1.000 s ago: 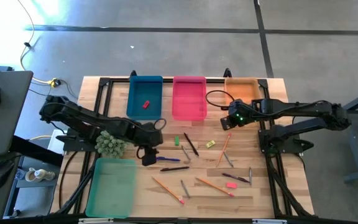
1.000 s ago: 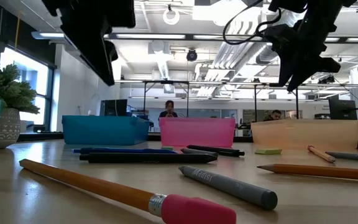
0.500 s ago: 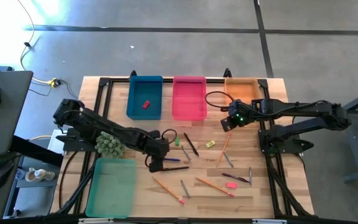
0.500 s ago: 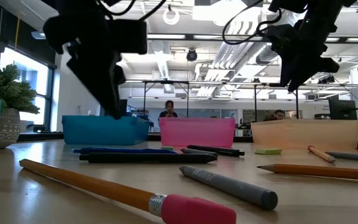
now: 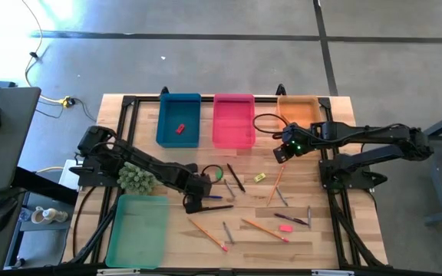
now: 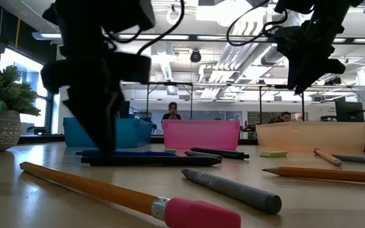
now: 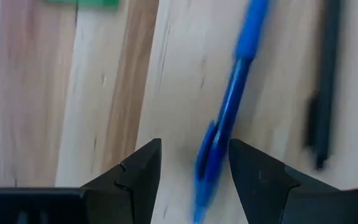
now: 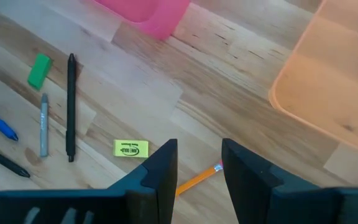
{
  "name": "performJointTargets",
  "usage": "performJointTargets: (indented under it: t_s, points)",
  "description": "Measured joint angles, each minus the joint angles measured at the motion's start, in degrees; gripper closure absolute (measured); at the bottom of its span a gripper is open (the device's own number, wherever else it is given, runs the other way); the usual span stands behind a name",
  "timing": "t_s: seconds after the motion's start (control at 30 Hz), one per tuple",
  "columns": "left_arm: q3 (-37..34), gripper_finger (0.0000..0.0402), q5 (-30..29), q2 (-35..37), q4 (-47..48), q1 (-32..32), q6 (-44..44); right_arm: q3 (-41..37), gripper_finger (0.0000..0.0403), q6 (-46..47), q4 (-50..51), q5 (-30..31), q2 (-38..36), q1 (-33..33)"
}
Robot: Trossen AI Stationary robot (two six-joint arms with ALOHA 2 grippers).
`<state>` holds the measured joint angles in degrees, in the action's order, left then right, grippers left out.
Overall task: Sort crayons/erasers/pens/pencils in bins
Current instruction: Put the blue pen into the transparent blue bin
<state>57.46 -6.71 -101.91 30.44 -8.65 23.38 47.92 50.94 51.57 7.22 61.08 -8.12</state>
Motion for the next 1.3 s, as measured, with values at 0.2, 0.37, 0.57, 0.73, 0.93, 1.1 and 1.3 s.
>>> performJointTargets:
  t_s: [0.2,0.37,0.57,0.73,0.93,1.1,1.3]
  points:
    - [0.2,0.0227,0.5,-2.1,-0.3,-0.5,-0.4,0.0,0.0285,-0.5,0.1,0.2,0.1,0.0]
    - [0.2,0.0228,0.6,-2.6,-0.5,-0.5,-2.8,0.0,0.0285,-0.4,0.1,0.3,0.0,0.0]
    - [0.2,0.0257,0.8,-2.7,-0.9,-0.3,-6.3,0.0,0.0285,-0.5,0.0,0.3,0.0,0.0]
    - [0.1,0.0306,1.2,-2.8,-1.0,-0.3,-7.6,0.0,0.0285,-0.5,0.0,0.3,0.0,0.0]
    - [0.1,0.0364,1.2,-2.9,-1.0,-0.6,-7.6,0.0,0.0285,-0.5,0.0,0.4,0.0,0.0]
    - [0.0,0.0381,1.0,-2.5,-0.9,-1.0,-7.4,0.0,0.0285,-0.4,0.0,0.4,0.0,0.0]
    - [-0.3,0.0377,0.9,-0.1,0.7,-2.3,-4.3,0.0,0.0285,-0.5,0.0,0.4,0.0,0.0]
